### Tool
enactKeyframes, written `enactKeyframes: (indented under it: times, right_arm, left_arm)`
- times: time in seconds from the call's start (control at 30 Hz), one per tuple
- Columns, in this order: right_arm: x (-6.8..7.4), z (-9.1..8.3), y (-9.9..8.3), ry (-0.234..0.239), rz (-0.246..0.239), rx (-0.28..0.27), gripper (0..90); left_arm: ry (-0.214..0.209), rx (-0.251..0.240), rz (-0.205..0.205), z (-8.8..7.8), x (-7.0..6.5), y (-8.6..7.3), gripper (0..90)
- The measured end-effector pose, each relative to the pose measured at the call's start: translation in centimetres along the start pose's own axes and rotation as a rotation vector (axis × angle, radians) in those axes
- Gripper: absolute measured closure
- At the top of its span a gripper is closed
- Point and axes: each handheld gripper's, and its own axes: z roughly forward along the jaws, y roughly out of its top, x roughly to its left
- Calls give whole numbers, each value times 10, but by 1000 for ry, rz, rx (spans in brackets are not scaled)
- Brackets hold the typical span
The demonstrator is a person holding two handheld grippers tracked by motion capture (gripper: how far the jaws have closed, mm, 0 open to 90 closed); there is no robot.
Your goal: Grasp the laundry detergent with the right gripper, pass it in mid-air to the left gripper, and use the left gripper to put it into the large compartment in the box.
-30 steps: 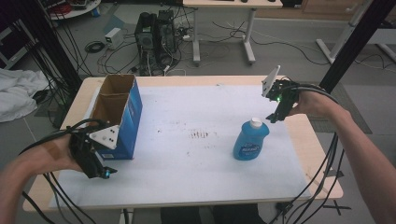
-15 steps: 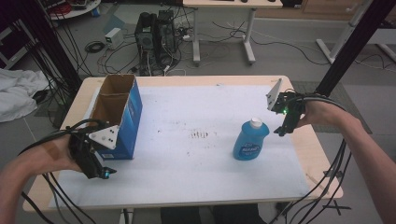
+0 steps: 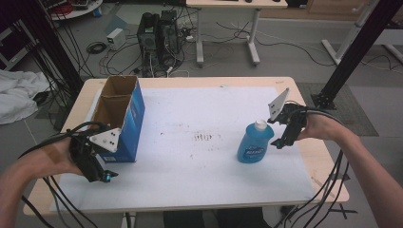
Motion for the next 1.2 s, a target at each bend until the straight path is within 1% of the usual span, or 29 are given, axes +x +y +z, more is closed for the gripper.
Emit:
enactKeyframes:
  times: [0.07,0.13,0.2,0.23,0.27,0.3,0.33,0.37,0.4,0.5,0.57,0.63,0.73,0.8,0.87,0.9,0.93,1.0,1.03,1.2]
  right_arm:
    - [2,4,0,6,5,-16,133]
    - [3,7,0,10,-5,-43,133]
    - [6,10,2,19,9,-70,133]
    - [6,11,2,15,-1,-83,133]
    - [7,12,2,16,3,-96,133]
    - [9,13,3,23,12,-112,133]
    - [9,13,3,23,12,-112,133]
    - [9,13,4,23,20,-116,134]
    - [9,14,4,24,14,-134,134]
    - [10,17,4,30,25,-171,134]
    - [11,17,4,23,25,-176,134]
    - [12,18,3,22,23,-192,134]
    - [13,18,2,24,37,-216,135]
    - [13,20,2,27,22,-238,136]
    - [13,21,2,33,18,-233,142]
    - [14,22,2,39,22,-228,168]
    - [14,23,2,40,12,-235,169]
    - [14,24,1,43,14,-243,169]
    - [14,24,1,50,24,-245,169]
    - [14,27,2,46,14,-250,170]
  left_arm:
    - [2,-4,-3,0,0,-1,155]
    - [0,-4,-5,1,0,-1,155]
    - [0,-3,-6,1,0,-2,155]
    - [0,-4,-8,1,0,-2,155]
    - [2,-5,-7,1,0,-2,155]
    - [0,-2,1,1,0,-2,155]
    - [1,-7,-6,1,-1,-2,155]
    - [1,-5,-4,1,0,-2,155]
    - [0,-7,-5,1,0,-2,155]
    - [0,-7,-5,2,-1,-3,155]
    - [0,-8,-10,3,-1,-4,155]
    - [-1,-9,-13,3,-1,-5,155]
    - [-3,-8,-11,4,-1,-5,155]
    - [-2,-7,-9,4,-1,-5,155]
    - [-3,-6,-9,5,-1,-5,155]
    - [-4,-7,-11,5,-1,-5,155]
    - [-4,-8,-11,5,-1,-6,155]
    - [-6,-5,-9,6,0,-6,155]
    - [-7,-5,-10,6,0,-6,155]
    - [-8,-5,-10,7,0,-6,155]
